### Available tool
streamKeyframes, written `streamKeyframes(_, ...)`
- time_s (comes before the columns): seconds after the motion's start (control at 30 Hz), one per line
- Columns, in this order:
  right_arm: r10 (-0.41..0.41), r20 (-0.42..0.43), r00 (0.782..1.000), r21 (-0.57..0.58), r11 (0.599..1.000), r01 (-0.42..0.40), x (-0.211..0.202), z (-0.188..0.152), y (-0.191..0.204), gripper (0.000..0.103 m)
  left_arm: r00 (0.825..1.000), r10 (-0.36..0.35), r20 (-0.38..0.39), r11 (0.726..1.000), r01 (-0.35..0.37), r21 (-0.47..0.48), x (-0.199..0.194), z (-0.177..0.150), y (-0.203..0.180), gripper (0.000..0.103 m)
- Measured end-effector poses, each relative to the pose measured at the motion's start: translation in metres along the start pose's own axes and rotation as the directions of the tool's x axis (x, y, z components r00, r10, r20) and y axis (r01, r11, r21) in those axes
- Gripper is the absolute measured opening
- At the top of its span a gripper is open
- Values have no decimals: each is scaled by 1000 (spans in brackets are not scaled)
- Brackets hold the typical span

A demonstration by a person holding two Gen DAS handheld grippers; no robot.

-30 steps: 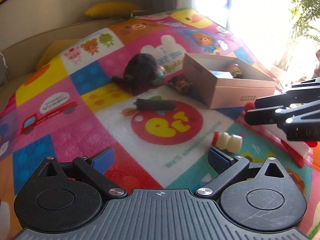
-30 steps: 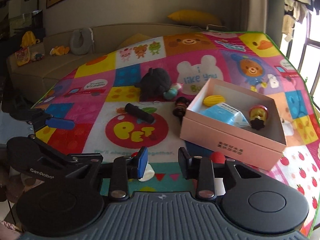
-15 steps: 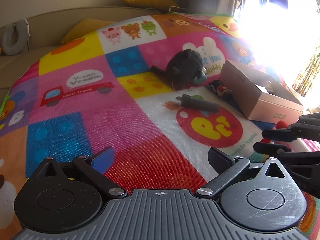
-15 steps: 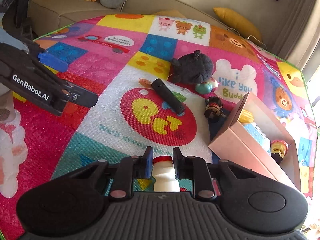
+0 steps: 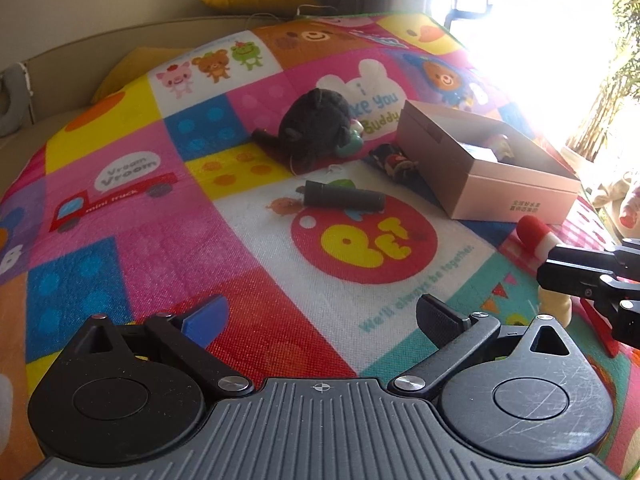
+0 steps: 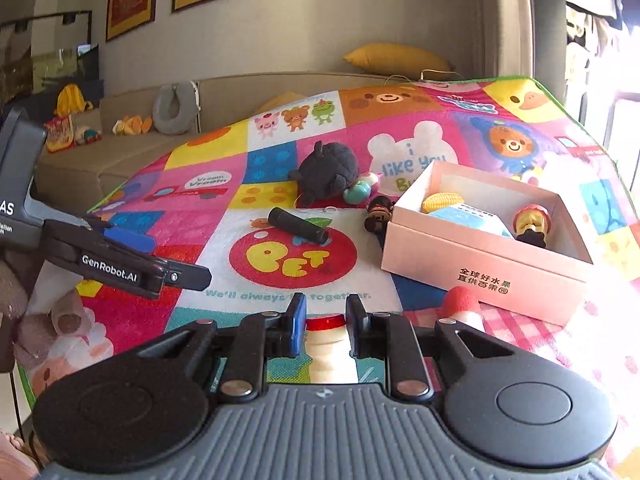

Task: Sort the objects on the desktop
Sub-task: 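Grasp the small white yogurt bottle with the right tool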

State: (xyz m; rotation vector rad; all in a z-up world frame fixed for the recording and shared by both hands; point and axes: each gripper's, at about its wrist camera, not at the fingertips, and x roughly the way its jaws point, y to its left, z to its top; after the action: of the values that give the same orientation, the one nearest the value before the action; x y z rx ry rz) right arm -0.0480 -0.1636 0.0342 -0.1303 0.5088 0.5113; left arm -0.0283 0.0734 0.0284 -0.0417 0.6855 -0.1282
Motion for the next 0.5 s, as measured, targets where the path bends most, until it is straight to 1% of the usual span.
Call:
streamKeyframes(0.1,29,32,999,42,999,-30,4,1,-4,21,1000,15,-6,1000,-15,23,-1,1,-9,103)
streamKeyframes(0.17,43,42,998,48,998,-45,7,0,-4,21,1000,15,-13,999,-15,45,-3,-1,-14,103)
streamKeyframes(0.27,69,16,997,29,997,-69,9,-5,-3,21,1000,16,-25,996,-14,83,-4,-4,-21,103)
streamKeyframes(0.37,62,3,998,20,998,-62,4,-14,-5,21,999,16,-40,996,-12,94,-1,-5,-26,103)
streamKeyframes(0.5,39,-6,999,52,998,-38,-7,-23,-15,21,999,2,-51,994,4,107,2,-6,-33,103)
